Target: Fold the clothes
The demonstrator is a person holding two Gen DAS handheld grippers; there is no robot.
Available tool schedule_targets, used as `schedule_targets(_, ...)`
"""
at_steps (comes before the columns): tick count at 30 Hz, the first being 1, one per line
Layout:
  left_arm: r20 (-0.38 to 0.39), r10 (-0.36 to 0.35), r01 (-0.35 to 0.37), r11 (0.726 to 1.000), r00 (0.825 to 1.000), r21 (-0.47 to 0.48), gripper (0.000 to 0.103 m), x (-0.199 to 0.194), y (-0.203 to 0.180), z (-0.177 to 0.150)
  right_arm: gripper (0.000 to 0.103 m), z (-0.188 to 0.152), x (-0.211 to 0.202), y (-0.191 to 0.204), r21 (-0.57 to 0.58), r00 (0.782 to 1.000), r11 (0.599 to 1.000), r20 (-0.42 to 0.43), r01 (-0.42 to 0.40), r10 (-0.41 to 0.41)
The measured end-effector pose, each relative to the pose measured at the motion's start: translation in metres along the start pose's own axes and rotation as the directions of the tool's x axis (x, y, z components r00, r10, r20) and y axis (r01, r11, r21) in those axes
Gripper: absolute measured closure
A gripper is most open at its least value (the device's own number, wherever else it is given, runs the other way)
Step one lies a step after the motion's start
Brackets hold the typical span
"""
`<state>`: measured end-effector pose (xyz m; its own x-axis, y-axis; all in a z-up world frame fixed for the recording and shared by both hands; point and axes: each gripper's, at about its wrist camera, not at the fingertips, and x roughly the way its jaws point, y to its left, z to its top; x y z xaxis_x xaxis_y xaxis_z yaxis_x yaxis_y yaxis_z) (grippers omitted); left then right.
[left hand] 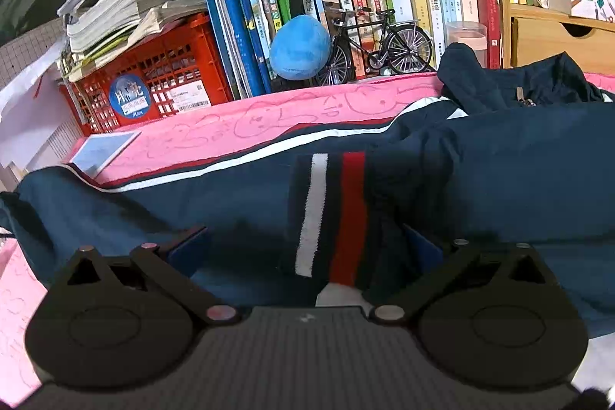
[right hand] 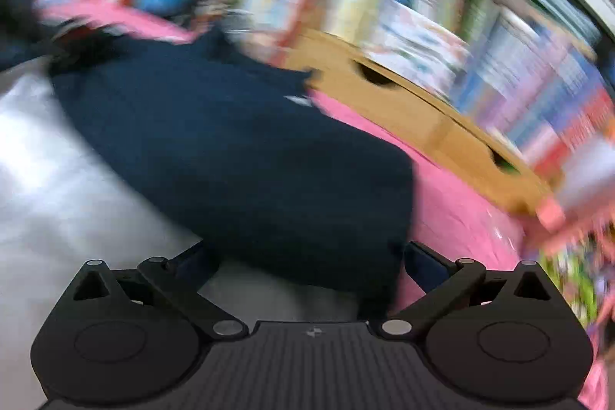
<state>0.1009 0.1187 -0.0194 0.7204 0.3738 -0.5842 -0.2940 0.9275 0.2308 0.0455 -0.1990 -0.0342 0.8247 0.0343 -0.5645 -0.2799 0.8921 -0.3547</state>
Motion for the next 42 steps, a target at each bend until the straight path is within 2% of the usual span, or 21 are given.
schedule_targets(2,-0.004,-0.017,0.017,1.0,1.0,-0.009,0.0,0.001,0.002,0.001,0.0,-0.011,0.01,-0.033,0.121,0.999,0.992,-0.034,0.039,-0.035)
schedule_targets(5,-0.007,-0.024,0.024,1.0,1.0,-0.016,0.0,0.001,0.004,0.001,0.001,-0.026,0.024,-0.082,0.291,0.993,0.951,-0.092,0.103,-0.08)
schedule_targets(7,-0.011,-0.031,0.031,0.999,0.999,-0.023,0.0,0.001,0.005,0.002,0.001,-0.02,0.021,-0.075,0.302,0.987,0.944,-0.129,0.134,-0.099)
schedule_targets(9,-0.014,-0.039,0.039,0.999,0.999,-0.031,0.0,0.002,0.007,0.002,0.001,-0.008,0.01,-0.051,0.211,0.992,0.973,-0.106,0.097,-0.076)
schedule_targets(11,-0.016,-0.043,0.043,0.998,0.999,-0.036,0.0,0.002,0.008,0.003,0.001,0.004,-0.003,-0.03,0.16,0.998,0.986,-0.041,-0.047,0.054)
schedule_targets(14,-0.018,-0.046,0.045,0.998,0.999,-0.039,0.0,0.001,0.009,0.003,0.0,0.016,-0.009,-0.013,0.107,0.987,0.981,0.007,-0.16,0.16)
schedule_targets(17,-0.02,-0.049,0.048,0.998,0.999,-0.043,0.0,0.001,0.009,0.004,0.0,0.01,0.004,-0.02,0.09,0.996,0.994,-0.057,-0.067,0.072)
schedule_targets(19,-0.025,-0.061,0.059,0.997,0.998,-0.057,0.0,0.002,0.012,0.004,0.001,-0.004,0.01,-0.044,0.141,0.998,0.99,-0.061,0.005,0.003)
schedule_targets(21,-0.027,-0.085,0.083,0.994,0.996,-0.065,0.0,0.002,0.014,0.004,0.0,-0.017,0.012,-0.074,0.187,0.988,0.972,-0.084,0.144,-0.13)
schedule_targets(22,-0.028,-0.097,0.095,0.993,0.995,-0.069,0.0,0.003,0.015,0.004,0.001,-0.021,0.01,-0.087,0.21,0.992,0.972,-0.084,0.108,-0.093)
schedule_targets(25,-0.031,-0.111,0.108,0.991,0.993,-0.076,0.0,0.003,0.016,0.004,0.001,-0.011,0.0,-0.086,0.259,0.983,0.959,-0.173,0.111,-0.067)
schedule_targets(26,-0.031,-0.112,0.11,0.991,0.993,-0.078,0.0,0.003,0.016,0.004,0.001,-0.003,-0.011,-0.075,0.214,0.986,0.973,-0.16,0.083,-0.049)
schedule_targets(27,-0.032,-0.114,0.111,0.991,0.993,-0.08,0.0,0.003,0.017,0.004,0.001,0.005,-0.021,-0.064,0.17,0.989,0.984,-0.147,0.051,-0.026)
schedule_targets(29,-0.033,-0.116,0.113,0.99,0.993,-0.084,0.0,0.003,0.017,0.004,0.0,0.02,-0.037,-0.047,0.161,0.991,0.981,-0.064,-0.109,0.12)
schedule_targets(31,-0.034,-0.119,0.116,0.989,0.992,-0.088,0.0,0.004,0.018,0.004,0.0,0.039,-0.049,-0.032,0.165,0.962,0.947,0.034,-0.274,0.272)
schedule_targets(33,-0.035,-0.122,0.118,0.989,0.992,-0.091,0.0,0.004,0.018,0.004,0.0,0.06,-0.041,-0.014,0.187,0.922,0.903,0.107,-0.387,0.373)
schedule_targets(35,-0.037,-0.126,0.122,0.988,0.991,-0.097,0.0,0.004,0.019,0.004,0.0,0.08,-0.016,0.011,0.206,0.912,0.888,0.105,-0.411,0.397)
schedule_targets(36,-0.038,-0.129,0.124,0.987,0.991,-0.101,0.0,0.005,0.02,0.005,0.001,0.086,-0.003,0.025,0.209,0.916,0.892,0.094,-0.401,0.39)
schedule_targets(37,-0.039,-0.132,0.127,0.986,0.991,-0.105,0.0,0.005,0.02,0.005,0.003,0.092,0.011,0.036,0.209,0.923,0.899,0.08,-0.385,0.377)
schedule_targets(41,-0.045,-0.144,0.138,0.983,0.989,-0.121,0.0,0.007,0.023,0.005,0.005,0.092,0.062,0.039,0.217,0.957,0.937,-0.033,-0.275,0.289)
schedule_targets(42,-0.046,-0.148,0.142,0.982,0.988,-0.124,0.0,0.007,0.023,0.005,0.004,0.085,0.071,0.034,0.205,0.972,0.957,-0.075,-0.206,0.225)
